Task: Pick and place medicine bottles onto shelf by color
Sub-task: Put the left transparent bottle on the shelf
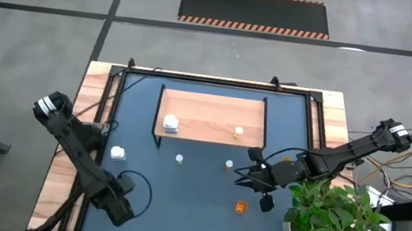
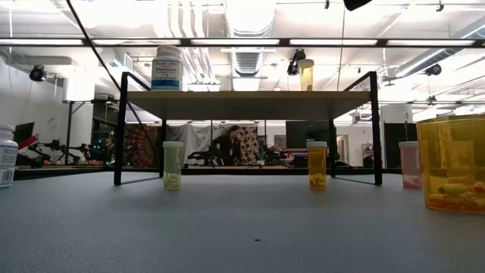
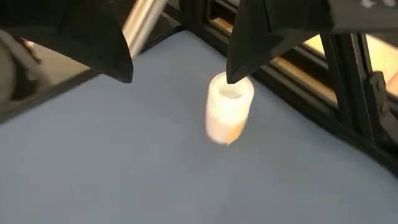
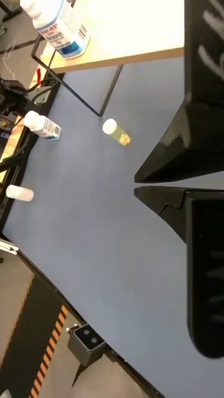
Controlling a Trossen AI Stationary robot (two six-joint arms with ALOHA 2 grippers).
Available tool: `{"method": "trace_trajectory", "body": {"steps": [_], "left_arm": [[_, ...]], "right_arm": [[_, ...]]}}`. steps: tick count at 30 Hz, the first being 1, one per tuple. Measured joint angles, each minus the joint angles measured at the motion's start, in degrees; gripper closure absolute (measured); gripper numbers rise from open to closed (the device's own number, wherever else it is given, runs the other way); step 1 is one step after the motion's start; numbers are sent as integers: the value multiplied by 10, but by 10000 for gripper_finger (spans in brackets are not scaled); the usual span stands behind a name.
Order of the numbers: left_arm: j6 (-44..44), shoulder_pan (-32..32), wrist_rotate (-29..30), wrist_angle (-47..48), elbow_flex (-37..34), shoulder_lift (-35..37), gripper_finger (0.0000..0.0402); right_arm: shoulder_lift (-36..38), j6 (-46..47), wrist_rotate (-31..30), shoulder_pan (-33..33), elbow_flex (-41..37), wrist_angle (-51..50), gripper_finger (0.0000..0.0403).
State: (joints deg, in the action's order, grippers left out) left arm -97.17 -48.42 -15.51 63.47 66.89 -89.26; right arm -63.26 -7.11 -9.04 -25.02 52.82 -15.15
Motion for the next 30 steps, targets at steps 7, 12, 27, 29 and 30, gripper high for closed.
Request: {"method": "trace_trajectory", "body": {"steps": [7, 12, 27, 29, 30], "left_arm": [[-5, -11, -6, 23, -2, -37, 159], [-6, -12, 0, 27, -10, -42, 159], [-45, -47, 10, 4, -37, -44, 160], [-45, -46, 10, -1, -38, -44, 166], [-44, -46, 10, -1, -38, -44, 172]], "right_arm": [[0, 4, 0, 0, 0, -5, 390], [0, 6, 0, 0, 0, -6, 390], [0, 21, 0, 0, 0, -9, 390], [0, 21, 0, 0, 0, -9, 390], [0, 22, 0, 0, 0, -9, 390]]}}
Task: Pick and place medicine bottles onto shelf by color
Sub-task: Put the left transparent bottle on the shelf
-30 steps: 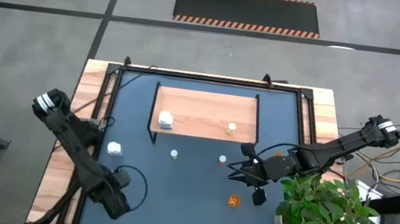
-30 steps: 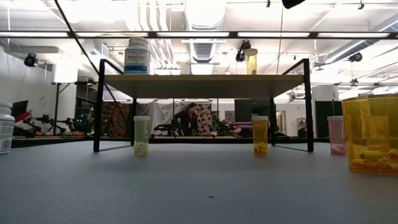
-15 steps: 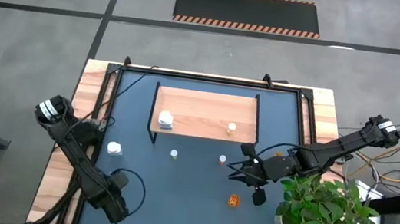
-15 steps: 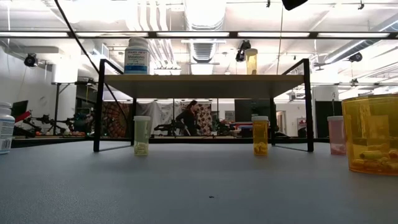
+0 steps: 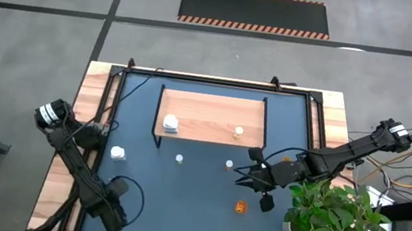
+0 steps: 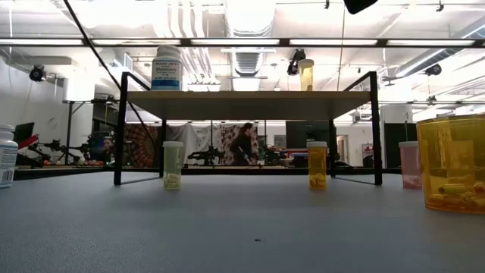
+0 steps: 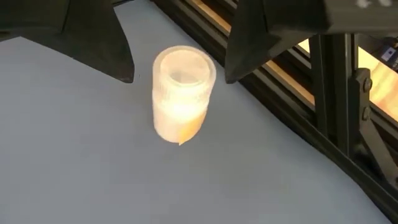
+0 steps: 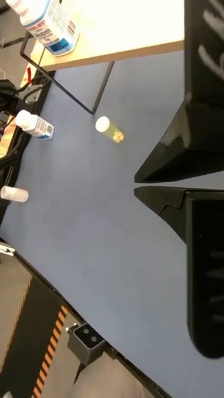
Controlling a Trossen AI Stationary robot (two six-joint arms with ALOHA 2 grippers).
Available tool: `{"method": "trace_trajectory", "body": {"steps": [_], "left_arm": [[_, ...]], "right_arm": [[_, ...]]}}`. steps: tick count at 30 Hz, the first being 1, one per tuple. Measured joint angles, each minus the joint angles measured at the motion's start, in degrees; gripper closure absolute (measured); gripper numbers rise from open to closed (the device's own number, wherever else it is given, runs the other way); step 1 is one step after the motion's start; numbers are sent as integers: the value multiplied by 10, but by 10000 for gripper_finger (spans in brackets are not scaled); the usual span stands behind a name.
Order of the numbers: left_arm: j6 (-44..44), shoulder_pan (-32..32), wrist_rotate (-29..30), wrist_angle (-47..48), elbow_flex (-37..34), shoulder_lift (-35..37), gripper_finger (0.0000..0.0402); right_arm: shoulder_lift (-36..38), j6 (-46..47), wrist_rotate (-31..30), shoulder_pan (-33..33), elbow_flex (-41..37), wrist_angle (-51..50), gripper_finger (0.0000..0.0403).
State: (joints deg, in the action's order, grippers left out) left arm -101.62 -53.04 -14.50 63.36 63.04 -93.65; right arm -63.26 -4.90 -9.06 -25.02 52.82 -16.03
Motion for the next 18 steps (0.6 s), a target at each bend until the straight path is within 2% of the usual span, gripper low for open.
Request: {"method": "trace_trajectory", "body": {"steps": [10, 15, 18], "left_arm": [[2, -3, -2, -3, -4, 1, 290], [0, -3, 0, -3, 1, 0, 291], [-1, 2, 0, -5, 25, -1, 278]], "right_arm": [[0, 4, 0, -2, 0, -1, 390], [0, 4, 0, -3, 0, -1, 390], [0, 4, 0, -4, 0, -5, 390]]}}
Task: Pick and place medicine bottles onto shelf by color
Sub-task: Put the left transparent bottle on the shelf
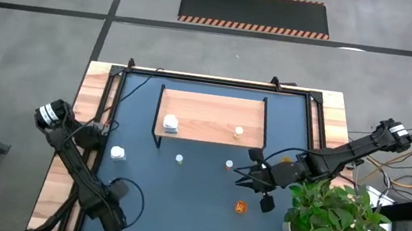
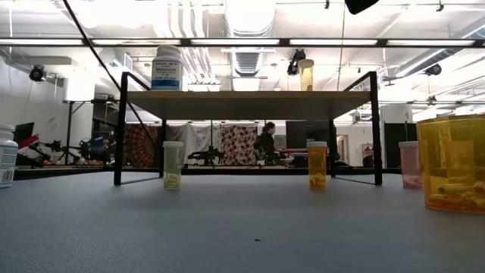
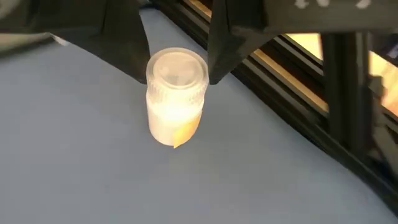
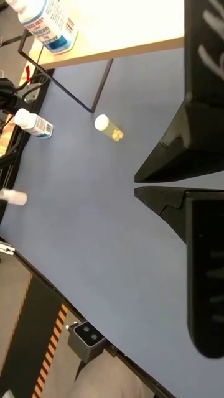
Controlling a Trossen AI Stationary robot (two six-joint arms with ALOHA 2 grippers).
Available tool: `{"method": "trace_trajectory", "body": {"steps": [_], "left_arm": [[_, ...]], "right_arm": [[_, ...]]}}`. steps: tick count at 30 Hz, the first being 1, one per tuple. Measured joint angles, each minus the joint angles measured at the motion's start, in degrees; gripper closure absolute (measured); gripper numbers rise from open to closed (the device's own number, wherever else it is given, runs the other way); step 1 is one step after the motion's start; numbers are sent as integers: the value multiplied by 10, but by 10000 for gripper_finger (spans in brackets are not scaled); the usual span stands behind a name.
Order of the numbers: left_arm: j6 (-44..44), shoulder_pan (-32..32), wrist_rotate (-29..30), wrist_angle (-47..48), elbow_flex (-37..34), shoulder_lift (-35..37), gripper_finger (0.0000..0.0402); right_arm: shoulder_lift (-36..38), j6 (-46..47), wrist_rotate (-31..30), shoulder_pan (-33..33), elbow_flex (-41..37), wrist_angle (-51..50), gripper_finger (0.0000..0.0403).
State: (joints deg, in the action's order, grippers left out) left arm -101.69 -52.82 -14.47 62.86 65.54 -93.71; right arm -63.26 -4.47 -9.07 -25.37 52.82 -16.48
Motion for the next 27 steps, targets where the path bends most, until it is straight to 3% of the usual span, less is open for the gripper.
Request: {"method": "trace_trajectory", "body": {"steps": [7, 12, 20, 27], "left_arm": [[3, 44, 12, -26, 110, -3, 270], [65, 86, 28, -30, 212, -27, 278], [327, 181, 22, -24, 405, -113, 282], [513, 268, 6, 92, 582, -189, 283]], "right_arm": [[22, 8, 0, -11, 0, -66, 390], [47, 30, 0, -12, 1, -100, 390], [62, 24, 0, -15, 0, -104, 390], [62, 19, 0, -15, 0, -109, 390]]}}
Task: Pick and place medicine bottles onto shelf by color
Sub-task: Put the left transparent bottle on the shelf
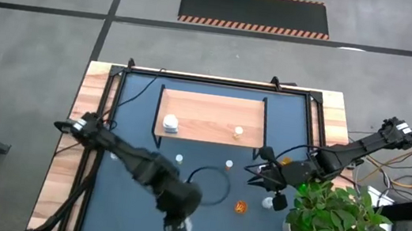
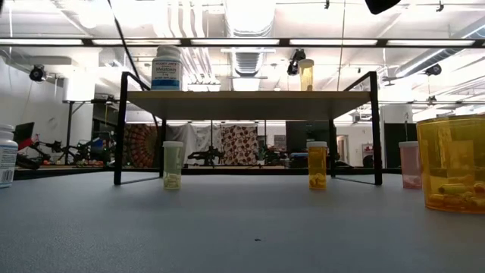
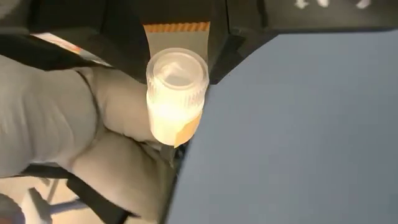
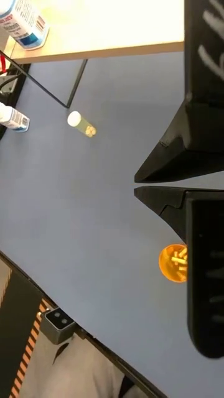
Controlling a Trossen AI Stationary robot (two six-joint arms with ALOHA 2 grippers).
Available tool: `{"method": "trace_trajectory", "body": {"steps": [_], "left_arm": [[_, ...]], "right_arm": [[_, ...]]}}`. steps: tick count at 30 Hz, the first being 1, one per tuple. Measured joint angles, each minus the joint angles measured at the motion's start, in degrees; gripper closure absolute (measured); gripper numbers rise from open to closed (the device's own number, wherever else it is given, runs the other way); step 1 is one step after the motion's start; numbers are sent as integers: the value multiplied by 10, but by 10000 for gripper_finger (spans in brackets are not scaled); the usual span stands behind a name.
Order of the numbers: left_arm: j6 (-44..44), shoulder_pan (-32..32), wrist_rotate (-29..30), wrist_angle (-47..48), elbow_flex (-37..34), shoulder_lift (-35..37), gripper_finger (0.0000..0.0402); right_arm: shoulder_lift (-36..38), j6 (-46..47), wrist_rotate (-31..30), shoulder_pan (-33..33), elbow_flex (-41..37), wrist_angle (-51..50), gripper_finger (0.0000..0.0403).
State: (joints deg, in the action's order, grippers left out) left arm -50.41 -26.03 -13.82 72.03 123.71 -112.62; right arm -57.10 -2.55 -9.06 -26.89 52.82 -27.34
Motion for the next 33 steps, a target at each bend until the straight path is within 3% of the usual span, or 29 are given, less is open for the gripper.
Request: {"method": "trace_trajectory", "body": {"steps": [4, 10, 20, 33], "left_arm": [[87, 47, 28, 69, 68, -25, 283], [200, 122, 92, 108, 113, -27, 283], [373, 244, 222, 181, 109, -14, 283], [446, 295, 228, 181, 20, -16, 283]], "right_arm": [[0, 0, 0, 0, 0, -6, 390], [0, 0, 0, 0, -1, -8, 390], [0, 16, 0, 0, -1, -7, 390], [0, 41, 0, 0, -1, -8, 390]]}}
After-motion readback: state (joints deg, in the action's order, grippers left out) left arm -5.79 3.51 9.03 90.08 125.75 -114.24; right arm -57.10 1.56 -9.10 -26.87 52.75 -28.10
